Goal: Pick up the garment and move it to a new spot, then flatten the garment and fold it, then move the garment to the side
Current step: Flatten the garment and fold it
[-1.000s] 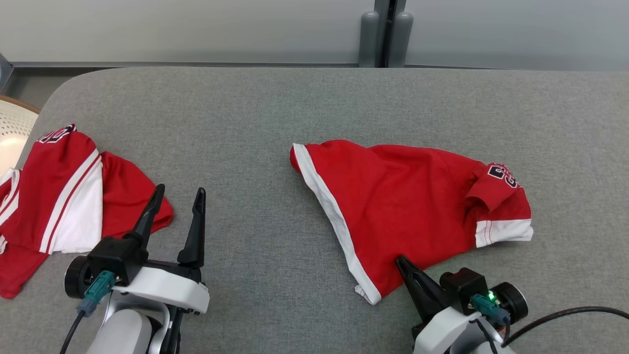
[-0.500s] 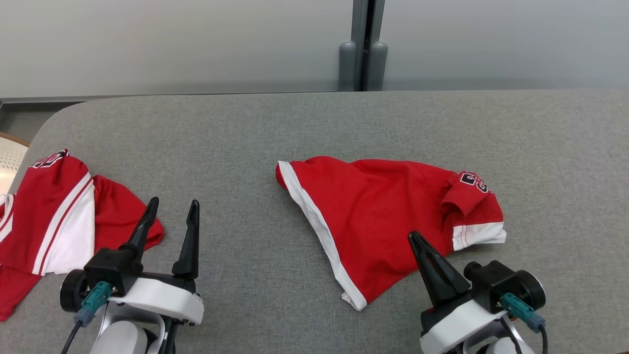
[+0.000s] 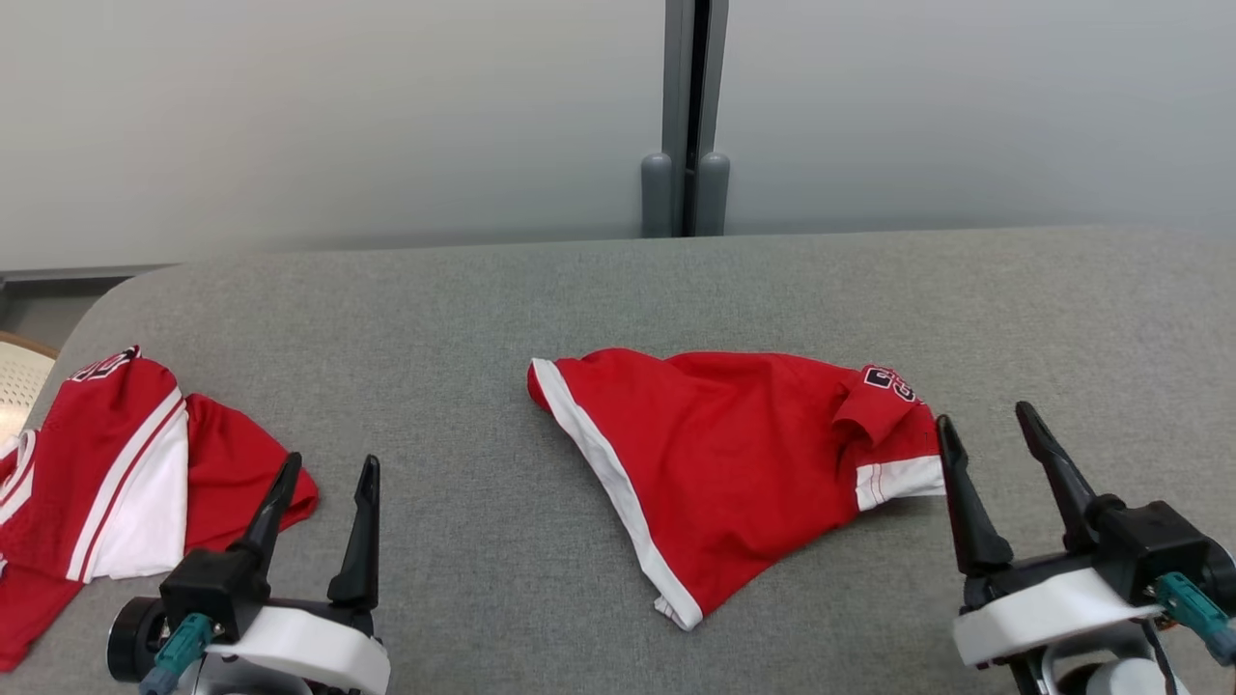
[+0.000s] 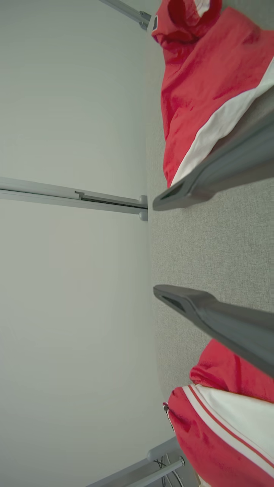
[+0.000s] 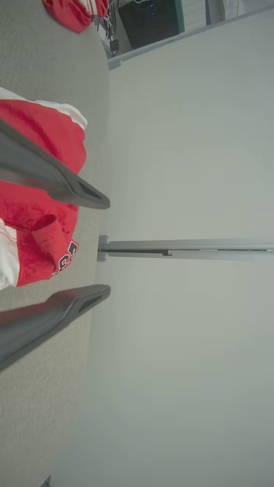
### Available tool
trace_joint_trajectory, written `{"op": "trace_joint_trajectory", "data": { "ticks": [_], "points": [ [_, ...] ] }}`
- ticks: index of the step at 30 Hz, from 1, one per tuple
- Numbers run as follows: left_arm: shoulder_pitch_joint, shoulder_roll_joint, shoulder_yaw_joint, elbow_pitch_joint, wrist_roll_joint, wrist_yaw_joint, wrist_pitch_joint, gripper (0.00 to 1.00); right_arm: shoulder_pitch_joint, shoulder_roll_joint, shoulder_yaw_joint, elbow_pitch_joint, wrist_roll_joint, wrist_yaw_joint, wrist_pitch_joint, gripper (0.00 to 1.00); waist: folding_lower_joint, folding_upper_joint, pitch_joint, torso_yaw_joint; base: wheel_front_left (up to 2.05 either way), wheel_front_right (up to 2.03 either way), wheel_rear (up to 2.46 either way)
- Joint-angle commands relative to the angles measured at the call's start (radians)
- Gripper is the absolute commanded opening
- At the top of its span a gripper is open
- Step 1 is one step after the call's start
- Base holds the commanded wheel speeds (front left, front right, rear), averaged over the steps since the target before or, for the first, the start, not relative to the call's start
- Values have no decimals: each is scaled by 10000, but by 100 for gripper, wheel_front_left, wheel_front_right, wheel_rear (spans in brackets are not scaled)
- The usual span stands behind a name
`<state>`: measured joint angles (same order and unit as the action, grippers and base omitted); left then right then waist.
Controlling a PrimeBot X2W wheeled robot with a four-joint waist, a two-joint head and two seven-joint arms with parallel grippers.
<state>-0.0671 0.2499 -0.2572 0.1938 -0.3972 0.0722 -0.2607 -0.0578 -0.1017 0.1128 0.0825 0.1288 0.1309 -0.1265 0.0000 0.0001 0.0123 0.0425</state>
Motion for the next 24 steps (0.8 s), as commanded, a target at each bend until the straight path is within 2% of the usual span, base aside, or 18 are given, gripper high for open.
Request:
{"op": "trace_joint_trajectory", "data": {
  "ticks": [1,10,24],
  "points": [
    [208,113,18,-109,-28,81,39,100,255,-29,-213,-176,-43,-3,146,100,0,-1,-217,-65,0,0,0],
    [633,205,-54,-401,-84,204,228,100,935,35,-233,-575,203,-3,544,100,0,-1,-386,-133,0,0,0],
    [697,321,-104,-566,-155,291,341,100,1059,129,-244,-690,179,-3,699,100,0,-1,-329,-125,0,0,0]
  ]
}}
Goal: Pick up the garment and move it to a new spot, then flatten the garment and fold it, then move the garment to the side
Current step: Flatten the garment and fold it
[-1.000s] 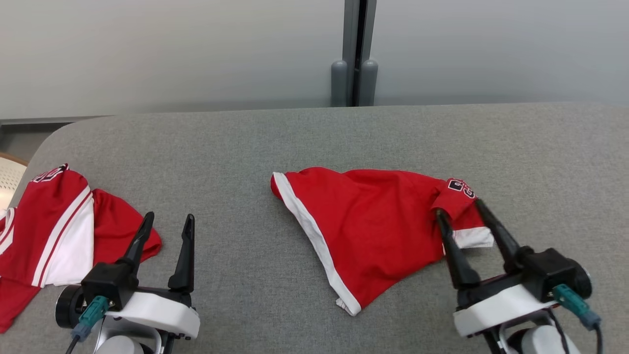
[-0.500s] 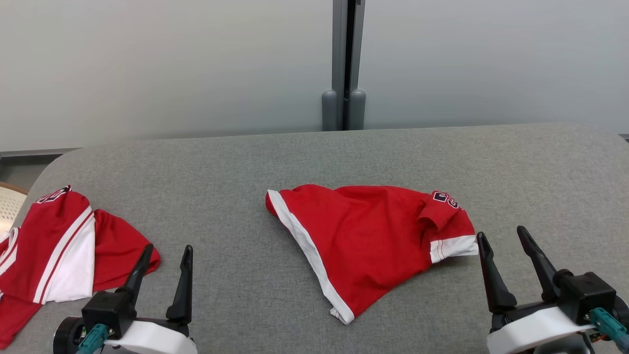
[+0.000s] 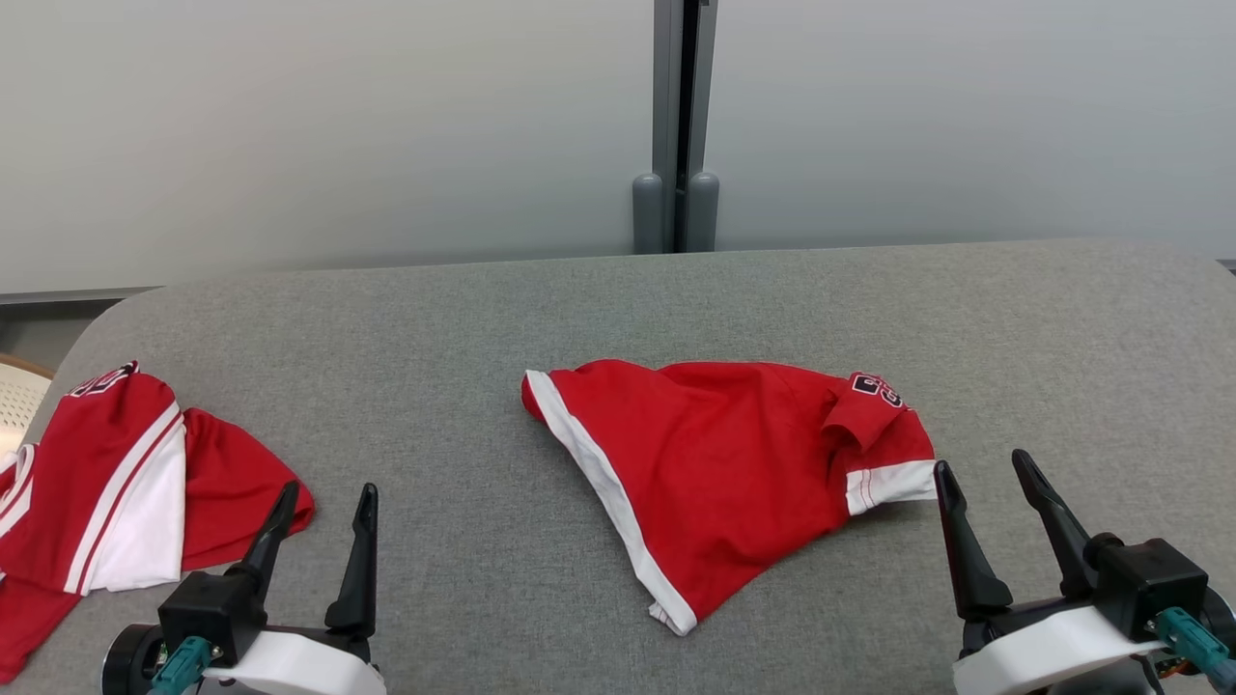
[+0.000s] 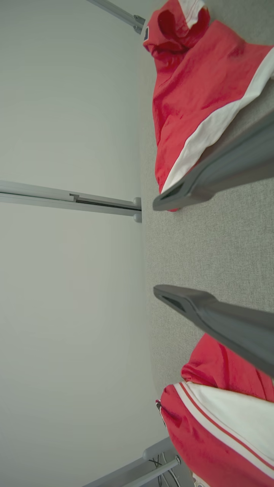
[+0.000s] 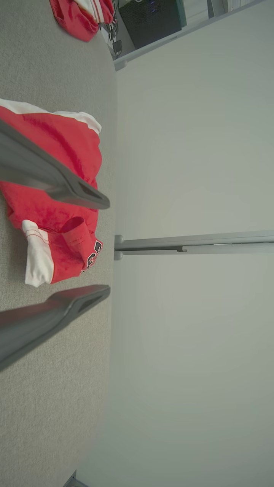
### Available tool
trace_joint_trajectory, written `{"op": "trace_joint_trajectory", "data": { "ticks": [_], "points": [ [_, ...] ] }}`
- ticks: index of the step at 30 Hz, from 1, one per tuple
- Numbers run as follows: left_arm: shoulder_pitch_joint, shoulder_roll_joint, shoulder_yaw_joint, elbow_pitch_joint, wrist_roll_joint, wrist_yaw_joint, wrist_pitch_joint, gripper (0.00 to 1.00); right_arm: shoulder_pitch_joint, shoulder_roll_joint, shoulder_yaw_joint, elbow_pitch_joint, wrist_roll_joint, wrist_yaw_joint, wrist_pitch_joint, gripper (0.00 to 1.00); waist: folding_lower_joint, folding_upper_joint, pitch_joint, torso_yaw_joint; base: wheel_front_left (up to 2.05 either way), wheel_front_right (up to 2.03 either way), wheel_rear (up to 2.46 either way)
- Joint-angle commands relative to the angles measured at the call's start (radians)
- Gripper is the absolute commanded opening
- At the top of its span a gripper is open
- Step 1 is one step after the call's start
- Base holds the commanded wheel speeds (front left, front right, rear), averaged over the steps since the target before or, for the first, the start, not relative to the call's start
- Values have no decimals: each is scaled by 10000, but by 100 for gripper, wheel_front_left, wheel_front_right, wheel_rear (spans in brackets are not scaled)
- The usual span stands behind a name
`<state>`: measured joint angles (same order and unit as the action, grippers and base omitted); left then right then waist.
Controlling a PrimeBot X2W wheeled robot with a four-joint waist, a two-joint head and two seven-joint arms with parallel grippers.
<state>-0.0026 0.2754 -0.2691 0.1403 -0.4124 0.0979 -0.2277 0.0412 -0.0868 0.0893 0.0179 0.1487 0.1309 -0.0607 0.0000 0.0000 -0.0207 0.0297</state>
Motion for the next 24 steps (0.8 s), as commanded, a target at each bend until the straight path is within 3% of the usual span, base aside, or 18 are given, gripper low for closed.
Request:
{"op": "trace_joint_trajectory", "data": {
  "ticks": [1,9,16,24],
  "points": [
    [43,68,8,-32,-7,36,16,100,72,-10,-9,-38,-31,-3,51,100,0,0,6,11,0,0,0],
    [-440,34,-122,-87,20,-63,18,100,-211,-245,815,587,-130,-3,329,100,0,0,434,294,0,0,0],
    [-1026,-233,-217,35,-7,-161,-122,100,-1064,-475,2308,2332,-49,-5,269,100,0,0,1384,724,0,0,0],
    [-1505,-367,-240,200,85,-262,-254,100,-2133,-389,2527,4292,-201,-5,-248,100,0,0,1943,1083,0,0,0]
  ]
}}
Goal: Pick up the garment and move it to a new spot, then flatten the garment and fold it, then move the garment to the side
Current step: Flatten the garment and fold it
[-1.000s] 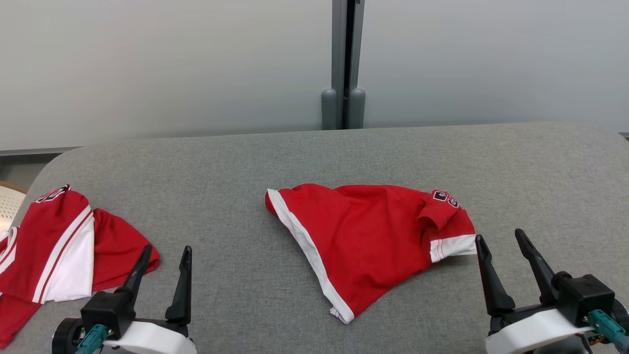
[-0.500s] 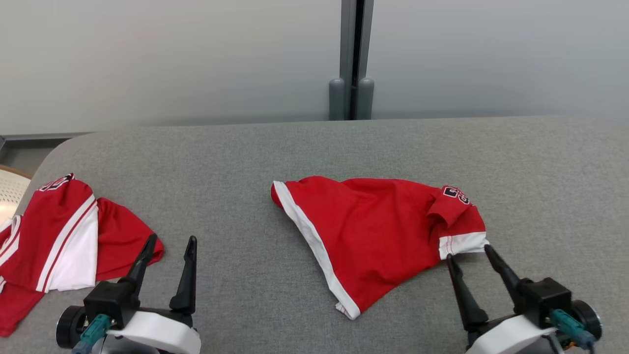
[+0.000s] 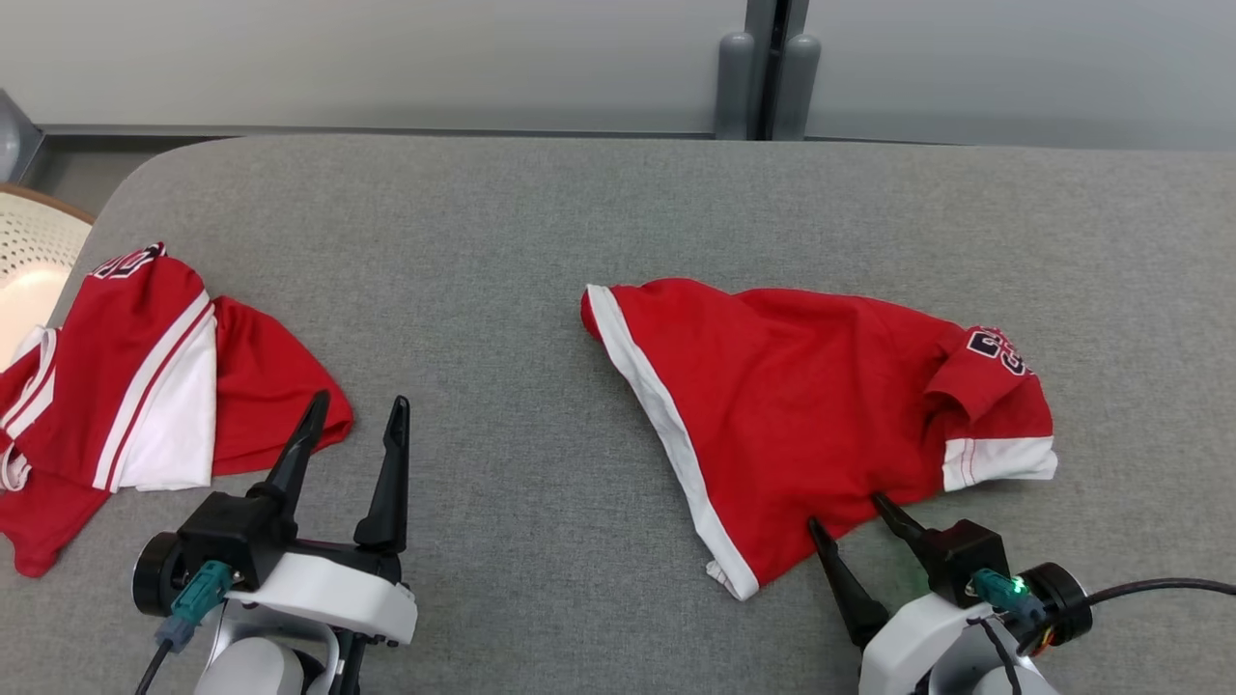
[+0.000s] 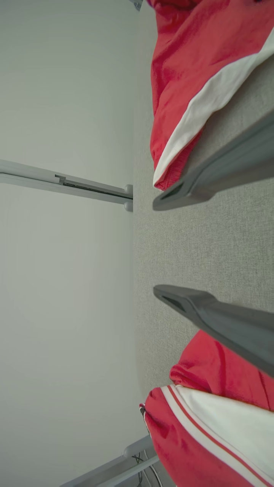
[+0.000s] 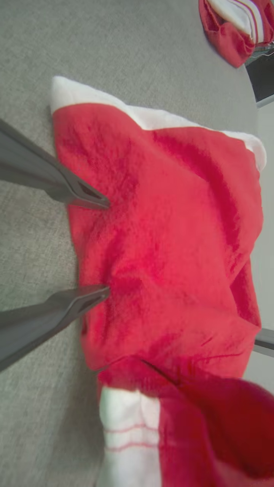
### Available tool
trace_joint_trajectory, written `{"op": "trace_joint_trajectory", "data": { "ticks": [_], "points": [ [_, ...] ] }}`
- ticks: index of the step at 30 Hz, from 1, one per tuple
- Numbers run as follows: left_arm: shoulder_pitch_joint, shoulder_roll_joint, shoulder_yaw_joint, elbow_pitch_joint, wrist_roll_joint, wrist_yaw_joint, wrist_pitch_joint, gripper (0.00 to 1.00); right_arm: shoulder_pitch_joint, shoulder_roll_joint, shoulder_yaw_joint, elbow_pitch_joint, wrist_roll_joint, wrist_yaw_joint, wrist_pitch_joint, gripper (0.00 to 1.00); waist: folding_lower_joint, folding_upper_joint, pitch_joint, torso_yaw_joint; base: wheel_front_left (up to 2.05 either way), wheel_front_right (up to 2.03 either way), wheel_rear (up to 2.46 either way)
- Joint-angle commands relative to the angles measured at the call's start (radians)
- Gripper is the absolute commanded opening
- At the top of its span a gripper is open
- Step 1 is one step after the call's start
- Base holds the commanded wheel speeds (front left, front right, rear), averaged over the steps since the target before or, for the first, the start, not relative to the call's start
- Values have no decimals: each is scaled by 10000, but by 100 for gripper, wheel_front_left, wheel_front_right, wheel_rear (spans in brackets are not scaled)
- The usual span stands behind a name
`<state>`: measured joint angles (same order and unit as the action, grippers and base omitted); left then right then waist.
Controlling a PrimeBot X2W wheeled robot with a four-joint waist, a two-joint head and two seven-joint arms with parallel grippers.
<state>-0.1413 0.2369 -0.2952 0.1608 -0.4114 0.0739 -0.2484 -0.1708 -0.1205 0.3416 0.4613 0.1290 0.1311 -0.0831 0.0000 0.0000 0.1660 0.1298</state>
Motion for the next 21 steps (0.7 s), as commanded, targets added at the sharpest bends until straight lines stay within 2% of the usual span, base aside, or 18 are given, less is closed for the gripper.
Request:
{"op": "trace_joint_trajectory", "data": {
  "ticks": [1,2,3,4,5,6,7,14,21],
  "points": [
    [-163,10,26,18,86,-38,-67,100,-136,2,5,69,14,-7,-98,100,0,0,122,110,0,0,0],
    [-201,19,33,63,135,19,-80,100,-230,31,55,313,30,-7,-130,100,0,0,147,125,0,0,0],
    [-219,75,13,118,226,79,-75,100,-309,43,94,509,28,-7,-196,91,0,0,163,131,0,0,0],
    [-251,50,15,142,227,84,-89,100,-396,78,117,703,81,-7,-251,60,0,0,171,130,0,0,0],
    [-280,-6,35,147,171,71,-106,100,-460,105,134,874,131,-7,-314,47,0,0,179,133,0,0,0],
    [-307,-13,43,173,167,66,-105,100,-516,122,142,1056,175,-7,-355,29,0,0,182,137,0,0,0],
    [-322,-14,54,190,181,76,-98,100,-569,157,155,1195,229,-7,-417,0,0,0,187,130,0,0,0],
    [-287,10,127,206,248,126,-144,100,-707,247,64,1434,569,-7,-1077,0,0,0,87,7,0,0,0],
    [-22,61,169,90,245,215,-146,100,246,206,-355,-233,810,-7,-1076,0,0,0,-223,-253,0,0,0]
  ]
}}
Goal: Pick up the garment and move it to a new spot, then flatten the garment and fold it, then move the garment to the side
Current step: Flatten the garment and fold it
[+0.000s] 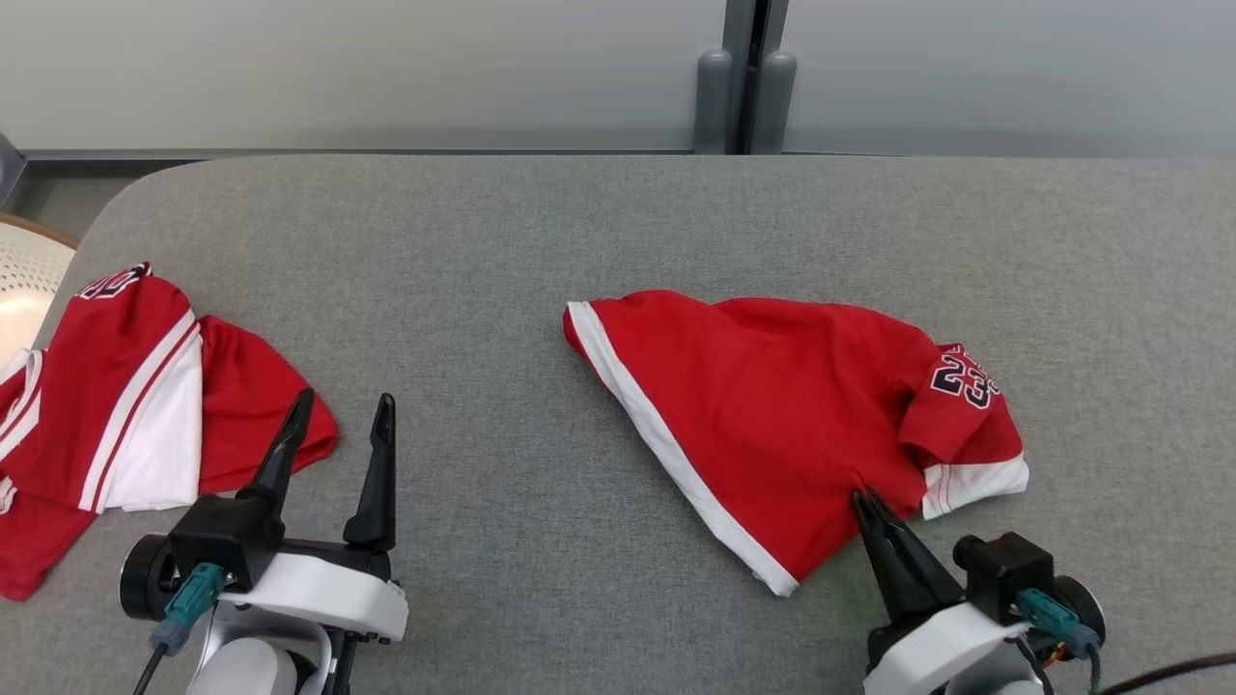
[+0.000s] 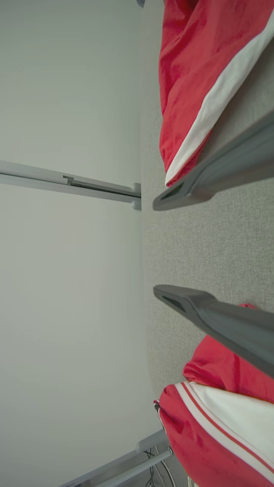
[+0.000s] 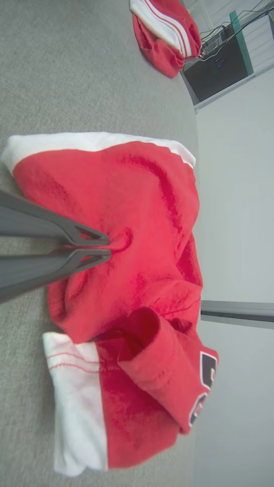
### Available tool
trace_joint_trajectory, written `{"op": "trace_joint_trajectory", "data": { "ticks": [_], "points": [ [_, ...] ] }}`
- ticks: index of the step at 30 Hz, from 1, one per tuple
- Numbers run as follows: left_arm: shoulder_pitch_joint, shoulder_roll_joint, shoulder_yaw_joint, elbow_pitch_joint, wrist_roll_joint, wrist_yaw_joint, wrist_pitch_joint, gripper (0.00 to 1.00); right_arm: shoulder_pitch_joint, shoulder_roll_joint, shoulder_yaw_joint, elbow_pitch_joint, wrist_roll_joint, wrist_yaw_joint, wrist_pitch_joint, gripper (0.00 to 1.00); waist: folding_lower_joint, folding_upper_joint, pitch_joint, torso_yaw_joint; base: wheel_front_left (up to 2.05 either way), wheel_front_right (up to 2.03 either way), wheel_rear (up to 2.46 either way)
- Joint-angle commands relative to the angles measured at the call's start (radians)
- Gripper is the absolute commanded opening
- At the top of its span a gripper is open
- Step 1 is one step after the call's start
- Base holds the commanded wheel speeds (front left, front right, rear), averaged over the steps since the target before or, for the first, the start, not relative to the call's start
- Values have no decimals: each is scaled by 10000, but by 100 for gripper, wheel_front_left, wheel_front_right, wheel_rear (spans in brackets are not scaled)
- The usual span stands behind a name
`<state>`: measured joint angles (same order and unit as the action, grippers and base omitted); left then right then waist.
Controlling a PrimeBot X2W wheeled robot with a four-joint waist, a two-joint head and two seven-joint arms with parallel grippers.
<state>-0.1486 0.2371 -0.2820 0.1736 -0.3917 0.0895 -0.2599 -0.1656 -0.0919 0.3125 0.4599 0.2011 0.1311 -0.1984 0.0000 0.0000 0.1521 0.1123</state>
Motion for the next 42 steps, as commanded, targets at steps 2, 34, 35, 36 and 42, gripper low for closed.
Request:
{"op": "trace_joint_trajectory", "data": {
  "ticks": [2,34,35,36,42],
  "points": [
    [145,86,55,-85,40,90,-34,100,648,-111,-321,-972,23,-7,316,0,0,0,-168,-162,0,0,0],
    [-585,-209,-351,-171,-40,-71,-26,100,14,-571,-967,-3542,-199,-5,2705,0,0,0,605,585,0,0,0],
    [-611,-231,-362,-125,-34,-96,-24,100,-93,-514,-811,-3300,-235,-5,2628,0,0,0,643,589,0,0,0],
    [-644,-248,-372,-90,-20,-110,-27,100,-174,-403,-646,-3072,-204,-5,2524,0,0,0,670,594,0,0,0],
    [-730,-271,-380,57,52,-192,-47,100,-328,3,62,-2179,-67,-5,1726,100,0,0,719,451,0,0,0]
  ]
}}
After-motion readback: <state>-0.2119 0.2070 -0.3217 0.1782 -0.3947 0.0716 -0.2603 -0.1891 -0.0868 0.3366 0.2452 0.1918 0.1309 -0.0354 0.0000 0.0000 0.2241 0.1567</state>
